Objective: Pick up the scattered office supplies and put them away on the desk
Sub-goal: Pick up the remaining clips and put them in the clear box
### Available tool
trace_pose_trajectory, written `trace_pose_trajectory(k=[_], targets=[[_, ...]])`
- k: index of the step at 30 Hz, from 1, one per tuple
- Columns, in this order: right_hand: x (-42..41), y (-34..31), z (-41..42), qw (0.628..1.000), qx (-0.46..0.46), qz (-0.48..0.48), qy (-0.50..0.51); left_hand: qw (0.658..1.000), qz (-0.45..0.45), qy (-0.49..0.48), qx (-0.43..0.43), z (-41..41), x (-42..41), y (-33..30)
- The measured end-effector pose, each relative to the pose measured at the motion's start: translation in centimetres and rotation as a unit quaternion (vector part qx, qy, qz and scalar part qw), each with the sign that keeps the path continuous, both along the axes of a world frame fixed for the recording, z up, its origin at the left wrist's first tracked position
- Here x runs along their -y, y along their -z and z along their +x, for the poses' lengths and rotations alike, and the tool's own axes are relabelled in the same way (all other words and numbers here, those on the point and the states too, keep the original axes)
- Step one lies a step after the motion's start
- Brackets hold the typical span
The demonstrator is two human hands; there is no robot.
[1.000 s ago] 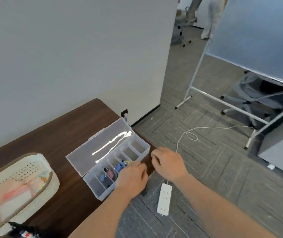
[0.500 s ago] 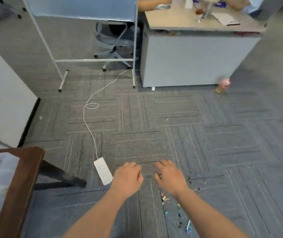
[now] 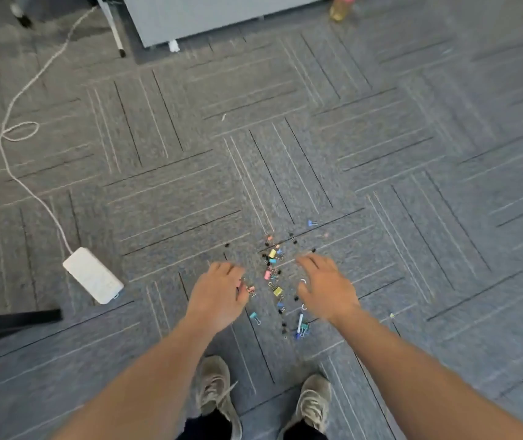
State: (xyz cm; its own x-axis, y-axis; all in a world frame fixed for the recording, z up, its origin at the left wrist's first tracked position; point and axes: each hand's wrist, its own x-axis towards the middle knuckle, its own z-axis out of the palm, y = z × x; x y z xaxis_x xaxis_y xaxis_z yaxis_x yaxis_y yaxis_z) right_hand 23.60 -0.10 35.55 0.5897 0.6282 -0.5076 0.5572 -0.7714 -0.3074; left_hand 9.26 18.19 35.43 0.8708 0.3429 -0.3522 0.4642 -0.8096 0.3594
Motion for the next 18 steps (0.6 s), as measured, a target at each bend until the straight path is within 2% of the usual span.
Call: trace_pose_trajectory(k=[5, 11, 15, 18], targets=[[3.5, 16.0, 3.4, 0.998, -0.002, -0.043, 0.050, 0.999, 0.007, 0.018, -0.050, 3.5, 1.3, 16.6], [3.2, 35.0, 8.0, 0.993, 0.010, -0.053, 0.107, 0.993, 0.051, -0.006, -0.106, 4.9, -2.8, 35.8], [1.6, 44.0, 12.8, 0.990, 0.056, -0.038, 0.124, 0.992, 0.074, -0.024, -0.104, 6.4, -5.6, 44.7], [0.7, 48.2, 16.2, 0.984, 0.092, -0.021, 0.149, 0.994, 0.065, -0.040, -0.084, 7.8, -7.0, 48.6]])
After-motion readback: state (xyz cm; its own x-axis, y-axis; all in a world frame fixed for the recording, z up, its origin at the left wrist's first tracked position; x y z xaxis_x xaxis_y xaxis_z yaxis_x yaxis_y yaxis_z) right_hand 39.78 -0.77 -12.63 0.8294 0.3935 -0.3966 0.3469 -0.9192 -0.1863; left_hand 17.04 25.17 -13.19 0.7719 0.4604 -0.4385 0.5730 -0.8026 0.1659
